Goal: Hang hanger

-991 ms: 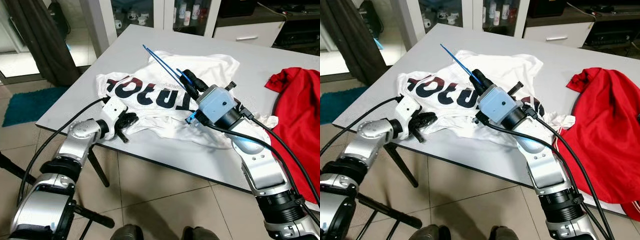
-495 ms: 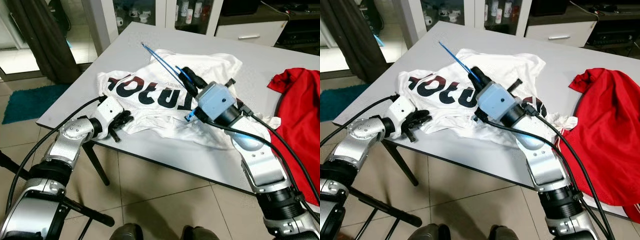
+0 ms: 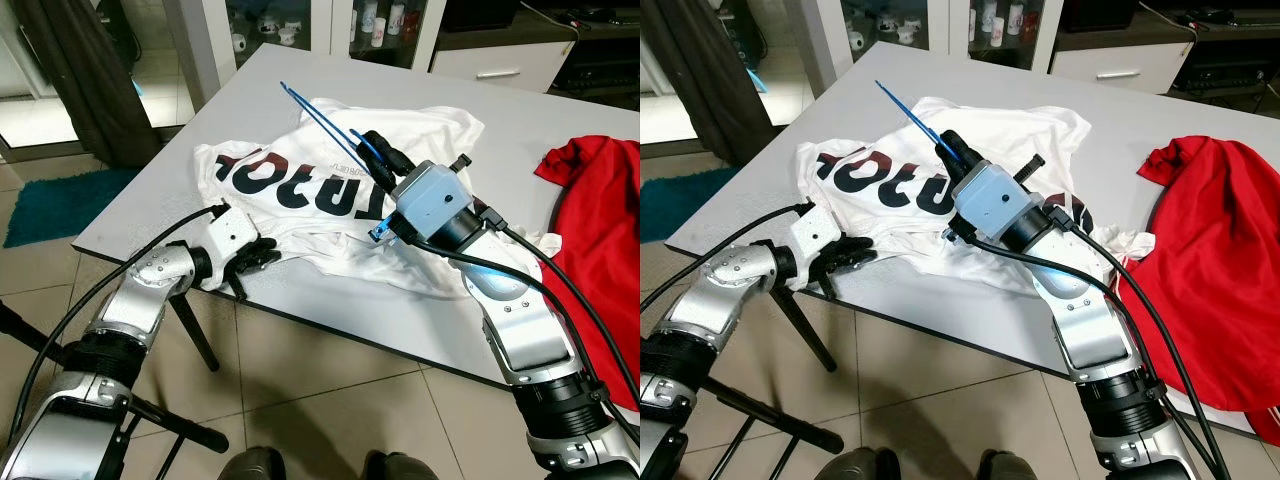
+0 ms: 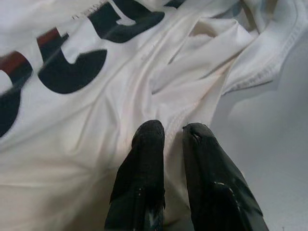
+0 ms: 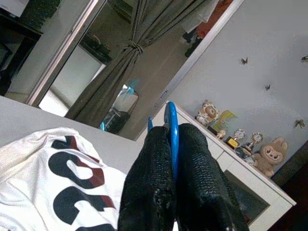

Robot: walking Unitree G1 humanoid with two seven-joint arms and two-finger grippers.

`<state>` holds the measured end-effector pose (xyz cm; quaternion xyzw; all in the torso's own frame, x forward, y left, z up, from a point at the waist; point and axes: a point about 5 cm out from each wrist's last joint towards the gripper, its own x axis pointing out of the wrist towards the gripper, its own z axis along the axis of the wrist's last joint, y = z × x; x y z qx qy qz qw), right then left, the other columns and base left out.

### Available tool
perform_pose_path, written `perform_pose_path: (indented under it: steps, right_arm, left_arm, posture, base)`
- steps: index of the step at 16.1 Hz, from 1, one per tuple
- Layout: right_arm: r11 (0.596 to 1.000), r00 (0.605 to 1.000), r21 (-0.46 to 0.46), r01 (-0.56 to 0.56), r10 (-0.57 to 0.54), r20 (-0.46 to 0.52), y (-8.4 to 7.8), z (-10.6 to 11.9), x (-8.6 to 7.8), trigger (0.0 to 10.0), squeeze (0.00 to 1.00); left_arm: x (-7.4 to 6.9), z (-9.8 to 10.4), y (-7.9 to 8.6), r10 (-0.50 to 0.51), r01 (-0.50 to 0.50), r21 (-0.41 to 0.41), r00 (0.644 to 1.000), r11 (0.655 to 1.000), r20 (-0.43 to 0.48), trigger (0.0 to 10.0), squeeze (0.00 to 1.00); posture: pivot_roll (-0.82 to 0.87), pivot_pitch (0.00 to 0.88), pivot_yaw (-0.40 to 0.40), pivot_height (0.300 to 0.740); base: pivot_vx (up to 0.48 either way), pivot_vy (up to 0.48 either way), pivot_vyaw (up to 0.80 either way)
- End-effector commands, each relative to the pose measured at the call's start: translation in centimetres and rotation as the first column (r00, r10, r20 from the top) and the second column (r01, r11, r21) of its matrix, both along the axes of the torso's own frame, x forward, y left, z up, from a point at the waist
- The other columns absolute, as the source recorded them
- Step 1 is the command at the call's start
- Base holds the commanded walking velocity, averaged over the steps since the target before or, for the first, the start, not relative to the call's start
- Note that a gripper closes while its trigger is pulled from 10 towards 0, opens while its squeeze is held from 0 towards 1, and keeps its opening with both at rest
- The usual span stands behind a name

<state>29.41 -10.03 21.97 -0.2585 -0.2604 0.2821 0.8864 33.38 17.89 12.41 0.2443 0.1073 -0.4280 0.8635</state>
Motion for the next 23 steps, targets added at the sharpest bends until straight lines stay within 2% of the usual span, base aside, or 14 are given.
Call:
perform_pose_path:
  steps: [1,13,14,16,18,19,20,22,23]
  right_arm:
    - [1.000,1.000,0.003,0.002,-0.002,0.008,-0.2,0.2,0.0,10.0,0.00]
    - [1.000,1.000,0.011,0.000,0.000,0.010,0.0,0.2,0.1,10.0,0.00]
    - [1.000,1.000,0.013,0.002,-0.002,0.010,0.0,0.2,0.1,10.0,0.00]
    - [1.000,1.000,0.014,0.003,-0.003,0.009,0.0,0.2,0.1,10.0,0.00]
    - [1.000,1.000,0.016,0.005,-0.005,0.009,0.0,0.2,0.1,10.0,0.00]
    - [1.000,1.000,0.018,0.007,-0.007,0.008,0.0,0.2,0.1,10.0,0.00]
    - [1.000,1.000,0.018,0.008,-0.008,0.008,0.0,0.1,0.1,10.0,0.00]
    - [1.000,1.000,0.018,0.009,-0.009,0.008,0.0,0.2,0.1,10.0,0.00]
    - [1.000,1.000,0.018,0.009,-0.009,0.009,0.0,0.2,0.2,10.0,0.00]
  left_arm:
    - [-0.1,0.3,0.3,0.004,-0.004,0.006,1.000,1.000,0.005,10.0,0.00]
    - [-0.6,-0.3,0.7,0.041,-0.040,0.032,0.999,0.999,-0.025,10.0,0.00]
    - [-0.7,-0.4,0.5,0.037,-0.037,0.030,0.999,0.999,-0.030,8.5,0.00]
    - [-0.8,-0.5,0.4,0.035,-0.034,0.035,0.999,0.999,-0.033,8.9,0.00]
    - [-0.9,-0.7,0.2,0.023,-0.021,0.044,0.999,0.999,-0.042,8.2,0.00]
    - [-0.9,-0.6,0.1,0.022,-0.020,0.048,0.999,0.999,-0.038,9.3,0.00]
    - [-0.9,-0.6,0.1,0.019,-0.017,0.051,0.999,0.999,-0.037,9.8,0.00]
    - [-0.9,-0.7,0.1,0.012,-0.010,0.059,0.999,0.998,-0.040,7.3,0.00]
    - [-1.0,-0.8,0.1,0.013,-0.010,0.063,0.999,0.998,-0.043,4.4,0.00]
  posture:
    - [-0.03,0.076,0.019,0.740]
    - [-0.02,0.070,0.024,0.740]
    - [-0.02,0.072,0.026,0.740]
    - [-0.02,0.072,0.026,0.740]
    - [-0.02,0.073,0.031,0.740]
    - [-0.02,0.074,0.032,0.740]
    - [-0.02,0.074,0.032,0.740]
    - [-0.02,0.073,0.031,0.740]
    - [-0.02,0.073,0.031,0.740]
  base:
    - [0.000,0.000,0.00]
    - [0.000,0.000,0.00]
    - [0.000,0.000,0.00]
    - [0.000,0.000,0.00]
    - [0.000,0.000,0.00]
    - [0.000,0.000,0.00]
    - [0.000,0.000,0.00]
    - [0.000,0.000,0.00]
    - [0.000,0.000,0.00]
